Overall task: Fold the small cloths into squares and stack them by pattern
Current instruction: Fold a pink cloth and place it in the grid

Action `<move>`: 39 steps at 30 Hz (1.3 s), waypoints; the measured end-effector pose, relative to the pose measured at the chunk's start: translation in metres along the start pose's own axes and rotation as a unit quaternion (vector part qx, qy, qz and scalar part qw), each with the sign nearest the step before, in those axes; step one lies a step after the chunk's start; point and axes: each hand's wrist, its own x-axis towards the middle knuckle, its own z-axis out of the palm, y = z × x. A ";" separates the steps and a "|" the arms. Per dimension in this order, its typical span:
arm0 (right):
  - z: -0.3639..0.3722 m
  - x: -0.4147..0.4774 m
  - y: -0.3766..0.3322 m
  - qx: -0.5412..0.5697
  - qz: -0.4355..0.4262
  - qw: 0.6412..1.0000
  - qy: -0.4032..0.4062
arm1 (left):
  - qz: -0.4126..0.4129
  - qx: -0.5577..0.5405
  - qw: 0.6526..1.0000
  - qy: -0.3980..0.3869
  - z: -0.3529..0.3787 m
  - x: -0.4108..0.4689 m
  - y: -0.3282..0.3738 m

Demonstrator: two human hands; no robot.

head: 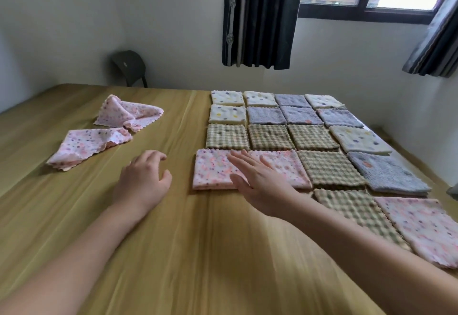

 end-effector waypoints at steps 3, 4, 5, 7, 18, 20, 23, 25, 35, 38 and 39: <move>0.014 0.049 -0.028 0.005 -0.038 0.999 -0.018 | -0.057 0.021 0.998 0.010 -0.003 0.028 -0.033; 0.021 0.066 -0.037 0.007 -0.048 0.999 -0.022 | -0.069 0.029 0.997 0.021 -0.004 0.037 -0.044; 0.027 0.083 -0.047 0.009 -0.055 0.998 -0.025 | -0.079 0.039 0.996 0.034 -0.005 0.045 -0.055; 0.041 0.120 -0.067 0.021 -0.064 0.997 -0.035 | -0.100 0.074 0.991 0.057 -0.006 0.062 -0.080; 0.099 0.261 -0.131 0.102 -0.009 0.994 -0.021 | -0.110 0.040 0.983 0.142 0.000 0.107 -0.154; 0.103 0.270 -0.135 0.137 0.008 0.990 -0.016 | -0.076 -0.009 0.985 0.153 -0.001 0.106 -0.150; 0.106 0.270 -0.128 0.216 0.024 0.976 0.008 | -0.032 -0.044 0.980 0.191 -0.004 0.099 -0.135; 0.103 0.260 -0.118 0.286 0.029 0.957 0.043 | -0.008 -0.063 0.973 0.223 -0.011 0.094 -0.126; 0.002 0.167 -0.058 0.314 0.018 0.941 0.126 | 0.088 -0.168 0.963 0.194 -0.065 0.057 -0.051; -0.030 0.130 -0.049 0.287 0.006 0.951 0.113 | 0.102 -0.156 0.963 0.192 -0.088 0.048 -0.022; -0.039 0.119 -0.048 0.270 0.003 0.957 0.105 | 0.111 -0.154 0.963 0.190 -0.096 0.045 -0.013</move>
